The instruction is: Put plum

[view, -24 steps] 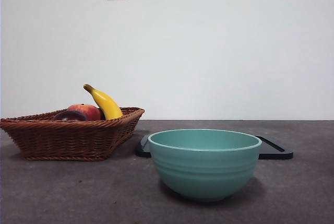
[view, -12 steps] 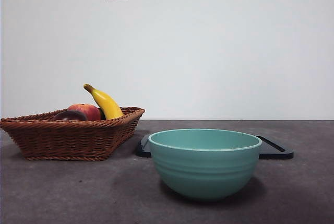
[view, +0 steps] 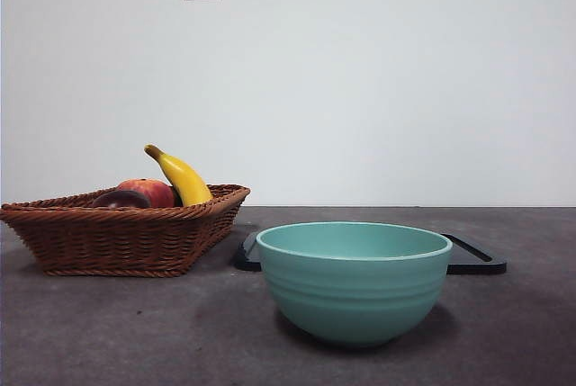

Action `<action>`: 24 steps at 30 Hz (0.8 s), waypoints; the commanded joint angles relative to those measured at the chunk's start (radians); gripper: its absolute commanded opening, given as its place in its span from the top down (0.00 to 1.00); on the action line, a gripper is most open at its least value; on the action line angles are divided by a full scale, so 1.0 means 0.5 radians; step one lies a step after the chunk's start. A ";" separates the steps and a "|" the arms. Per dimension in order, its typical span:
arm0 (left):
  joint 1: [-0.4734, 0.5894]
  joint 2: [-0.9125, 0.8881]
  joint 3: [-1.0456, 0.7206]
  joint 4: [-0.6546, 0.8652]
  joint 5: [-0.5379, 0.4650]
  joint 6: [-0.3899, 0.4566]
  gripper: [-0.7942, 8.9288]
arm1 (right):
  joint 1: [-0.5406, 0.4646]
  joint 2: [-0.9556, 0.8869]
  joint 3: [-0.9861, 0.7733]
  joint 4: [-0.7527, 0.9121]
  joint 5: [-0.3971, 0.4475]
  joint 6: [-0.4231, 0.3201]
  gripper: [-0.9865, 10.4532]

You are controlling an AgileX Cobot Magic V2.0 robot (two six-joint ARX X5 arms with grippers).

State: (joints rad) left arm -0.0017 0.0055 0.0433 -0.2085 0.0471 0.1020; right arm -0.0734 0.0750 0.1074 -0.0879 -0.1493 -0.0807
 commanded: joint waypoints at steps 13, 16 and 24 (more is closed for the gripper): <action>0.005 -0.005 -0.040 -0.015 -0.005 -0.019 0.91 | -0.021 -0.143 -0.194 -0.148 0.058 0.153 0.90; 0.005 -0.005 -0.040 -0.015 -0.005 -0.019 0.91 | -0.021 -0.139 -0.194 -0.169 0.054 0.160 0.90; 0.005 -0.005 -0.040 -0.015 -0.005 -0.019 0.91 | -0.021 -0.143 -0.192 -0.138 0.053 0.160 0.90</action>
State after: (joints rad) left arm -0.0017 0.0055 0.0429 -0.2070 0.0471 0.1020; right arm -0.0807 0.0063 0.0158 -0.1608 -0.1261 -0.0177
